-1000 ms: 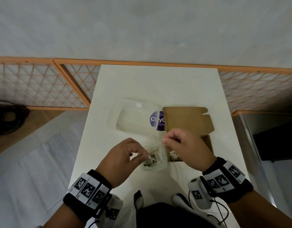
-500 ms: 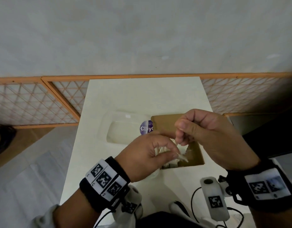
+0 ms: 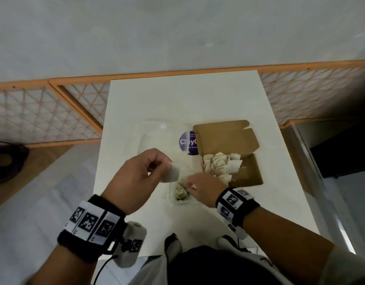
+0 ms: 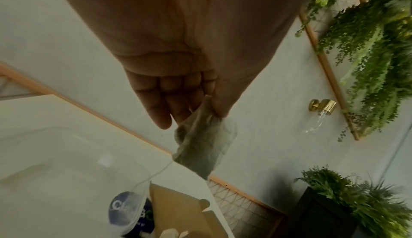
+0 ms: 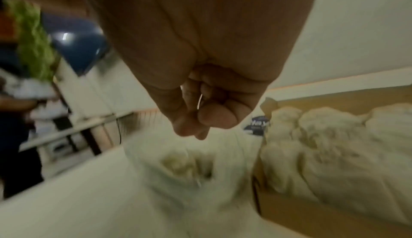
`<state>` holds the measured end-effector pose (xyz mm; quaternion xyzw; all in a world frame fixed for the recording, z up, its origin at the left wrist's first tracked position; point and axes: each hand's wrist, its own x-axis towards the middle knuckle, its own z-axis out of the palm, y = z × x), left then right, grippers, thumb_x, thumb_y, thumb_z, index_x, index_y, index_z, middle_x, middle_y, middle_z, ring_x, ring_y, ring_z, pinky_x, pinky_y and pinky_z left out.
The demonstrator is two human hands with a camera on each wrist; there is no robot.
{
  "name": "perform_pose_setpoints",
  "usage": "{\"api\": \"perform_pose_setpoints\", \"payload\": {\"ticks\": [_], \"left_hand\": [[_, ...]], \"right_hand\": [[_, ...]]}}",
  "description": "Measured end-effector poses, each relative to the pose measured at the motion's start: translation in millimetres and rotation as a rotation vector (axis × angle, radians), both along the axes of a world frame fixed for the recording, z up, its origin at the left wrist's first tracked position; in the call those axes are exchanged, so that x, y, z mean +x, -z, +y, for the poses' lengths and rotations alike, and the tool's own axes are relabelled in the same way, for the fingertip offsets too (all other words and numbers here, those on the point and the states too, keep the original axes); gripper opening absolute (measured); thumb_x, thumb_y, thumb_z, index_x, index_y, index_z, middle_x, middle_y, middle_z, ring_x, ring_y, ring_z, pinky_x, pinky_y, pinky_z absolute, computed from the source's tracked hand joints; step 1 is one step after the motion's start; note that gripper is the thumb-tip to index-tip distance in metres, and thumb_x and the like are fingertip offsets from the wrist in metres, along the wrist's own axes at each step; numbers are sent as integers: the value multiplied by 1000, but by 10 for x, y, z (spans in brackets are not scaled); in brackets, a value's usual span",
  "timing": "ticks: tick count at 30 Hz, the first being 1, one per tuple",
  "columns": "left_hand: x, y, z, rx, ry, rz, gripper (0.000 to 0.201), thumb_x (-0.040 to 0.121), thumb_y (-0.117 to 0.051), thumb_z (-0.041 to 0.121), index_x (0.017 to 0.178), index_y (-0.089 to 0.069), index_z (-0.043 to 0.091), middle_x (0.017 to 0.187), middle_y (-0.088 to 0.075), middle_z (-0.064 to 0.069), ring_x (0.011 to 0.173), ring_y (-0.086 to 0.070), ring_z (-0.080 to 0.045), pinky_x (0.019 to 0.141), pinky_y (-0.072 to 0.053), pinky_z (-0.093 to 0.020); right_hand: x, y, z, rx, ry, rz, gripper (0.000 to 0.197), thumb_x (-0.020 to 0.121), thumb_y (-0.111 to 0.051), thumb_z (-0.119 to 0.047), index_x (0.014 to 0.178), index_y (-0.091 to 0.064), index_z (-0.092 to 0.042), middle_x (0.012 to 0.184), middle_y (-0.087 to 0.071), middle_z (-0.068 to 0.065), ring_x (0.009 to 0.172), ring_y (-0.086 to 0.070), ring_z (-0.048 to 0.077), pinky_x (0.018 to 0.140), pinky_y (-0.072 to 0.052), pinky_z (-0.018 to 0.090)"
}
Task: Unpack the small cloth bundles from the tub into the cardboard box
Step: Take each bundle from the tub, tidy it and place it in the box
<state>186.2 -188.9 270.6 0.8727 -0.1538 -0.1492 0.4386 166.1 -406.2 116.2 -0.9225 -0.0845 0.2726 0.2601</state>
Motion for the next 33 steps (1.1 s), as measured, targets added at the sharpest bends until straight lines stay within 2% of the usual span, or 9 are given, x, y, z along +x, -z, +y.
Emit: {"api": "perform_pose_setpoints", "payload": {"ticks": [3, 7, 12, 15, 18, 20, 24, 28, 33], "left_hand": [[-116, 77, 74, -15, -13, 40, 16, 100, -66, 20, 89, -67, 31, 92, -75, 17, 88, -70, -4, 77, -48, -9], [-215, 133, 198, -19, -47, 53, 17, 101, -65, 18, 89, -67, 31, 93, -75, 18, 89, -70, -4, 78, -48, -9], [-230, 146, 298, -37, -93, 71, 16, 101, -65, 17, 90, -68, 29, 94, -76, 15, 89, -71, -5, 80, -51, -13], [-200, 147, 311, -44, -105, 65, 17, 101, -65, 15, 91, -68, 28, 93, -76, 15, 89, -71, -4, 78, -51, -12], [-181, 159, 303, -41, -101, 66, 16, 101, -64, 15, 91, -68, 27, 91, -75, 17, 87, -70, -2, 76, -48, -9], [-169, 181, 300, -28, -93, 66, 17, 101, -64, 17, 91, -68, 29, 92, -75, 18, 88, -70, -4, 77, -48, -10], [-164, 219, 275, -9, -70, 75, 19, 102, -63, 18, 90, -67, 32, 92, -74, 19, 89, -69, -5, 78, -49, -12], [-166, 256, 226, 0, -49, 97, 19, 102, -63, 19, 89, -67, 33, 92, -74, 19, 88, -68, -5, 76, -47, -11], [-159, 286, 161, 8, -16, 124, 15, 101, -64, 23, 89, -67, 32, 93, -75, 16, 90, -70, -6, 81, -53, -21]], "right_hand": [[36, 303, 147, -119, -70, 47, 34, 106, -48, -28, 137, -60, -19, 137, -62, 7, 119, -62, 30, 102, -50, 41], [39, 438, 210, -196, -65, -1, 31, 103, -51, -31, 133, -55, -23, 137, -53, 5, 111, -65, 35, 93, -56, 45], [80, 438, 228, -227, -76, 3, 27, 108, -43, -28, 128, -60, -23, 134, -53, 6, 109, -64, 33, 92, -56, 46], [72, 317, 180, -161, -24, 19, 23, 108, -44, -29, 118, -64, -22, 124, -57, 4, 105, -64, 29, 92, -55, 45], [64, 141, 86, -58, 60, 17, 16, 103, -57, -29, 96, -67, -20, 104, -64, -1, 94, -64, 22, 86, -54, 39], [54, 10, 8, 26, 147, 38, 13, 101, -63, -32, 94, -67, -22, 97, -67, -4, 89, -62, 17, 79, -50, 31], [22, -185, -145, 164, 260, 71, 14, 99, -68, -39, 94, -67, -25, 87, -68, -10, 79, -62, 7, 69, -45, 25], [25, -297, -211, 235, 301, 110, 14, 99, -69, -35, 100, -70, -21, 92, -71, -7, 76, -67, 8, 75, -57, 32], [-1, -531, -247, 341, 343, 97, 12, 100, -69, -32, 98, -69, -21, 86, -73, -4, 75, -72, 11, 83, -63, 44]]}}
